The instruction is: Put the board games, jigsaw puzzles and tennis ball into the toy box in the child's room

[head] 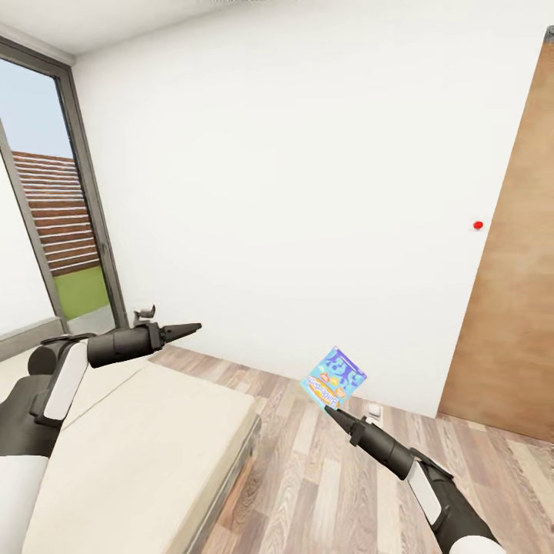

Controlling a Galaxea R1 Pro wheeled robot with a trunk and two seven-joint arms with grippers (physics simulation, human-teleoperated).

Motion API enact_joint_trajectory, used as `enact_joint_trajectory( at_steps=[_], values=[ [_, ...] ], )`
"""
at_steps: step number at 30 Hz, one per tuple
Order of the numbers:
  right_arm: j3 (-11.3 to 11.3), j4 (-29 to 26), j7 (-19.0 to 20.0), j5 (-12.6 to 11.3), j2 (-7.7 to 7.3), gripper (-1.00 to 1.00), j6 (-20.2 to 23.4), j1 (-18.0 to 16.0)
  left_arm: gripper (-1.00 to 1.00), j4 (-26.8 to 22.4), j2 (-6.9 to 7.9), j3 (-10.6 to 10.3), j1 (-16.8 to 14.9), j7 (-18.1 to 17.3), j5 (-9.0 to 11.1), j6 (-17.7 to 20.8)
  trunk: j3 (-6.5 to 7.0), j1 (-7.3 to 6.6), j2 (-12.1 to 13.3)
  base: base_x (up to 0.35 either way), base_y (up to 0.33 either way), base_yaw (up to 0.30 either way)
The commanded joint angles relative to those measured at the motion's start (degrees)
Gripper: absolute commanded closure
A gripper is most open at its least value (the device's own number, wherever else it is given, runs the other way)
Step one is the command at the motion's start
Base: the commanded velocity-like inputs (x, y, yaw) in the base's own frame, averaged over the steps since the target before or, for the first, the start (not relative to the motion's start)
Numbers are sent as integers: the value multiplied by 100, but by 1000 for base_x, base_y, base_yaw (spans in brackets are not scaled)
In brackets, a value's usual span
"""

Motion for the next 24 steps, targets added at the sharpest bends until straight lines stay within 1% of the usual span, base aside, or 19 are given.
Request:
enact_joint_trajectory(
  at_steps=[1,12,18,21,24],
  values=[
    [-8,6,19,-28,1,100,61,-4,-100,0,1,4,-1,-20,-7,22,4,2,-4,0,0,-230],
    [-52,8,9,-36,-2,100,66,-4,-100,0,-23,-5,-1,0,-7,22,72,2,-4,0,0,-193],
    [-96,8,12,-37,-10,100,69,-5,-100,0,-33,-9,-1,1,-7,22,85,2,-4,0,0,-62],
    [-236,8,18,-38,-19,100,70,0,-100,7,-40,-17,-1,5,-7,22,86,2,-4,0,0,-11],
    [-422,8,33,-38,-47,100,86,8,-100,74,-42,-26,-1,9,-8,18,87,2,-4,0,0,-3]
  ],
)
